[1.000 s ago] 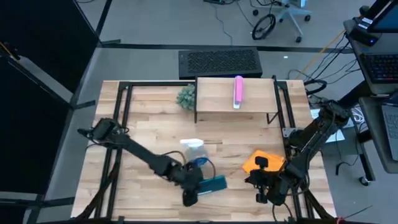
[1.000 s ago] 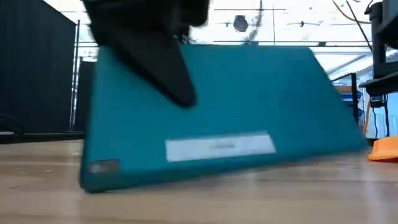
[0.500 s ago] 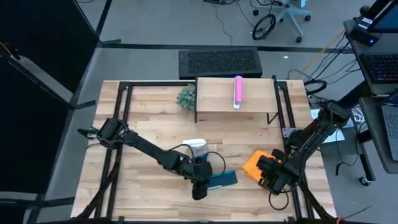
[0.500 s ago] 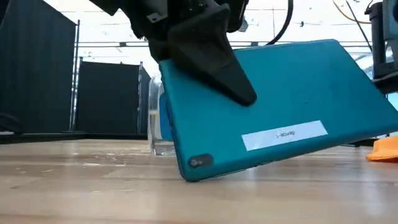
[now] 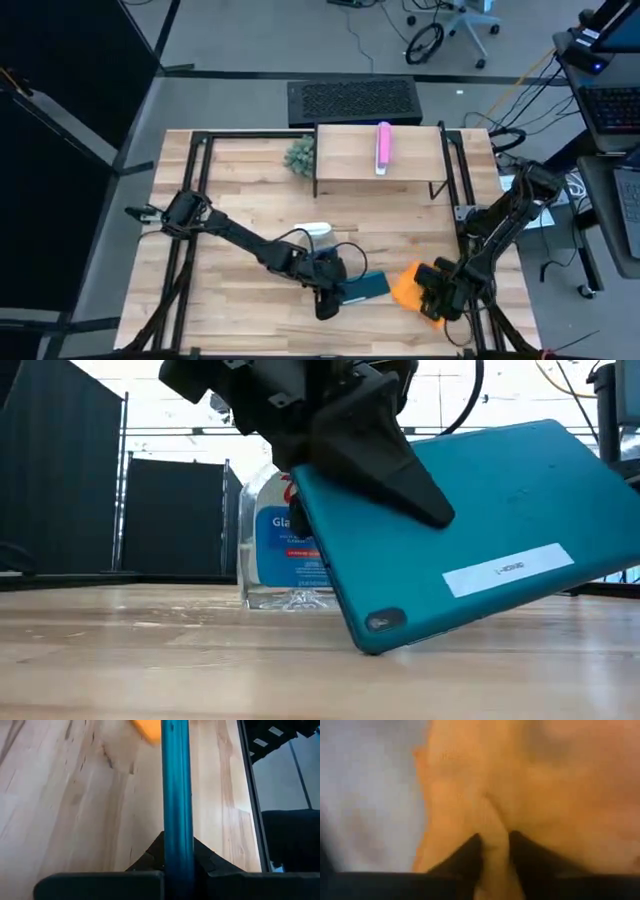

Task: Apply microfiber cloth
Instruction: Wipe the tablet with the microfiber cloth

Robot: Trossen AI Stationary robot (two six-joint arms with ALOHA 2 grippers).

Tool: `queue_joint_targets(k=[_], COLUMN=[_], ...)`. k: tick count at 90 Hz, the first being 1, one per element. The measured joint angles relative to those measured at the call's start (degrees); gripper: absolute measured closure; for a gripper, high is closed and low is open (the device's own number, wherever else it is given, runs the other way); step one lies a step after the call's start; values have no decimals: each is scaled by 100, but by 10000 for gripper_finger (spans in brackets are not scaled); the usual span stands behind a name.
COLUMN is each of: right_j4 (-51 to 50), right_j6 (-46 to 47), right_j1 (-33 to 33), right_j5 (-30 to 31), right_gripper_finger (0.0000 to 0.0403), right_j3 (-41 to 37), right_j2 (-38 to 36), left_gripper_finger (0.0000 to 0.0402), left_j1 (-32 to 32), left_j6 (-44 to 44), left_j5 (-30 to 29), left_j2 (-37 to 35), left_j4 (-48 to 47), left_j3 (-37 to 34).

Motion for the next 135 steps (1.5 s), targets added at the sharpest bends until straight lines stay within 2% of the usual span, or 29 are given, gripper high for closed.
queue_joint_targets(k=[6,14,21,29,38,53,72,84,94,101,109,122,128,135], right_j4=[823,1407,1686,1778,1709,1886,2194,1047,-126,-581,-659,-993,-1565,-2460], right_j6=[-512,-1580,-2981,-4432,-5386,-5589,-5389,-4594,-4026,-4161,-4640,-5256,-5171,-4623], right_j1=[135,195,90,-137,-544,-1103,-825,-447,-388,-462,-616,-657,-604,-499], right_j5=[349,1557,2643,3598,4280,4000,3535,3567,4005,4260,4479,4484,4448,4448], right_gripper_finger=[390,391,398,400,399,401,402,402,403,403,403,403,403,403], right_j3=[51,260,504,721,749,766,766,768,938,1160,1365,1811,2108,2461], right_j2=[0,-2,-4,37,134,557,1264,1274,1059,886,787,758,758,758], left_gripper_finger=[395,395,395,395,395,395,395,395,395,395,395,395,395,395], left_j1=[0,1,4,2,4,13,12,11,15,10,-12,-24,-24,-12], left_j6=[0,9,11,19,67,27,52,60,17,8,-6,-37,-58,-73], left_j5=[-33,-77,-106,-137,-158,-202,-225,-211,-245,-218,-91,-31,-42,-96], left_j2=[9,16,20,20,22,40,53,53,33,22,19,18,16,11], left_j4=[85,185,238,273,363,638,843,879,913,928,1030,1210,1362,1523], left_j3=[-7,-11,-11,-15,-17,-33,-39,-39,-37,-33,-15,-15,-15,-4])
